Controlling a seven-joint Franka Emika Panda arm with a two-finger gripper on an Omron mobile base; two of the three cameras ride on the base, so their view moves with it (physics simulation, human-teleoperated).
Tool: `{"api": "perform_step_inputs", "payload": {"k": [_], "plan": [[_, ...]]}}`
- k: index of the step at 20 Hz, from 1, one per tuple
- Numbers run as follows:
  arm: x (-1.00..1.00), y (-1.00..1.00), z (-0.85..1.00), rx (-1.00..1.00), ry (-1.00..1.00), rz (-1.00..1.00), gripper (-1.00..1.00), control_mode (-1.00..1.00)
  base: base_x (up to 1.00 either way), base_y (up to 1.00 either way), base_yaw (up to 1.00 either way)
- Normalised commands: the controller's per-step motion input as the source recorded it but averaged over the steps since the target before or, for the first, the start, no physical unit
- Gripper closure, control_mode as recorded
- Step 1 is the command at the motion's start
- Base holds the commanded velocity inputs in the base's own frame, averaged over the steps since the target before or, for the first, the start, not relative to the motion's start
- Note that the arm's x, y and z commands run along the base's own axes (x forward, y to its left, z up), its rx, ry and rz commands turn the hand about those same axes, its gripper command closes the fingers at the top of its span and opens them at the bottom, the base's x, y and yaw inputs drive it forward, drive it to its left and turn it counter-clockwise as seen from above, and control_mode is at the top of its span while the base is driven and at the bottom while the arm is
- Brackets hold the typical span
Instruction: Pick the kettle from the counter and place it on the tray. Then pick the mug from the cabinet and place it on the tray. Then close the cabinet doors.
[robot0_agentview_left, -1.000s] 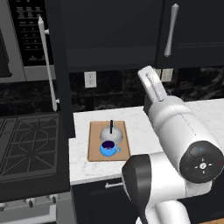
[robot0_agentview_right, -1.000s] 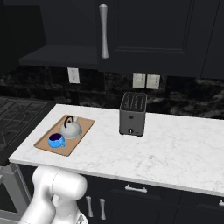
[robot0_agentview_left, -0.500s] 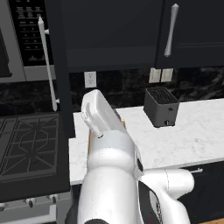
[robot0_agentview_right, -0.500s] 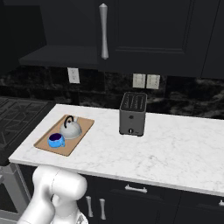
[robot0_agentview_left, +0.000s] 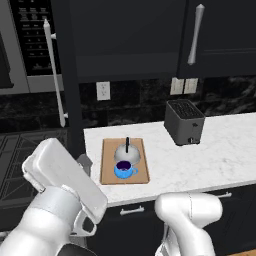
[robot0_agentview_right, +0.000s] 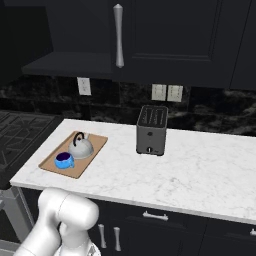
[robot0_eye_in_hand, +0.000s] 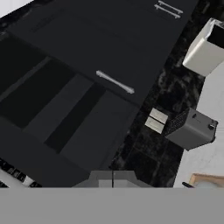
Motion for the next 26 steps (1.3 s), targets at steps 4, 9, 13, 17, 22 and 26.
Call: {"api": "perform_step_inputs", "payload": {"k": [4,9,13,17,22,26], "plan": [[0.27,0.92,-0.38,0.00,0.00,-0.23,1.00,-1.00,0.00,0.00,0.00],[0.75,0.91,-0.05,0.00,0.00,-0.19,1.00,-1.00,0.00,0.00,0.00],[0.99,0.82,-0.02,0.00,0.00,-0.13,1.00,-1.00,0.00,0.00,0.00],[0.98,0.55,-0.16,0.00,0.00,-0.16,1.00,-1.00,0.00,0.00,0.00],[1.00,0.23,-0.25,0.00,0.00,-0.14,1.00,-1.00,0.00,0.00,0.00],[0.89,-0.21,-0.05,0.00,-0.01,-0.17,1.00,-1.00,0.00,0.00,0.00]]}}
